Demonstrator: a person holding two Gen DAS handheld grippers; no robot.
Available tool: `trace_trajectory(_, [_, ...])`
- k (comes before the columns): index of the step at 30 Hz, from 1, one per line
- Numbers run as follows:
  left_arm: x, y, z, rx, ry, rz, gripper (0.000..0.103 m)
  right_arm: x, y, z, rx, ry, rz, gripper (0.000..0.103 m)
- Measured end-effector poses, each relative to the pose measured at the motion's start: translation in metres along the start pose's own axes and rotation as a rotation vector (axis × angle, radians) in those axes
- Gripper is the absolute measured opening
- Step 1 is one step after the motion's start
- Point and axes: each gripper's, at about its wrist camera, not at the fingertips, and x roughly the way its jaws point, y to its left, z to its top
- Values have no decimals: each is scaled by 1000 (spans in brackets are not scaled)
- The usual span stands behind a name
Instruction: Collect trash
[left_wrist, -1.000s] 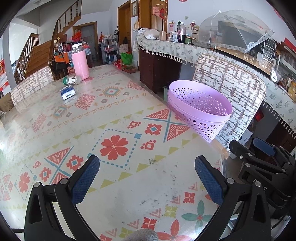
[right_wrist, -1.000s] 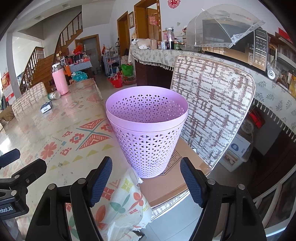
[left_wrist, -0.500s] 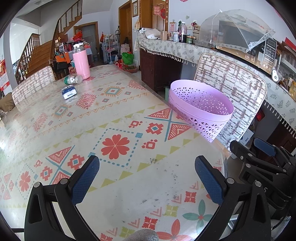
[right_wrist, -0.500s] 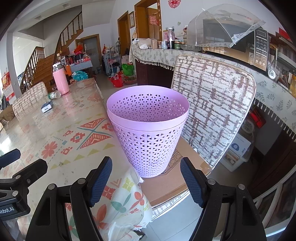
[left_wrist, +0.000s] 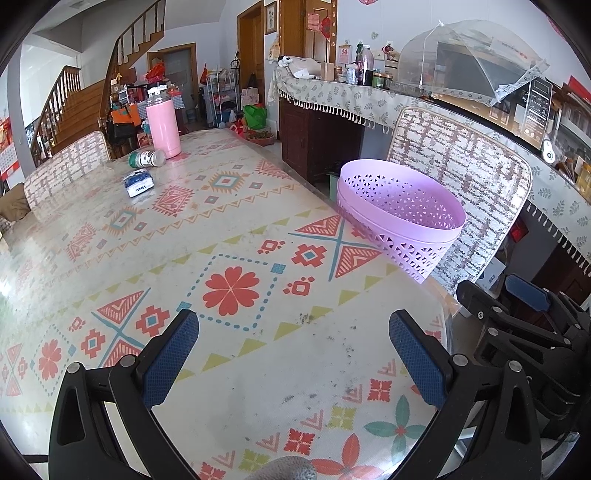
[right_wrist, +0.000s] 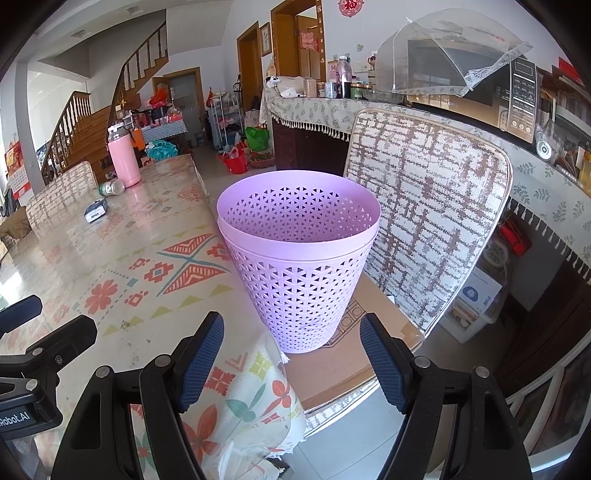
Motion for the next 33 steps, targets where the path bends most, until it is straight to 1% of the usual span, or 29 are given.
trace_trajectory(25, [-2,-2,0,2,-1,4,102,-7,-4,3,10,-10,3,80])
trace_trajectory(33, [-8,-10,2,46,-16,-11,102,-6,-12,2,27,-11,-4,80])
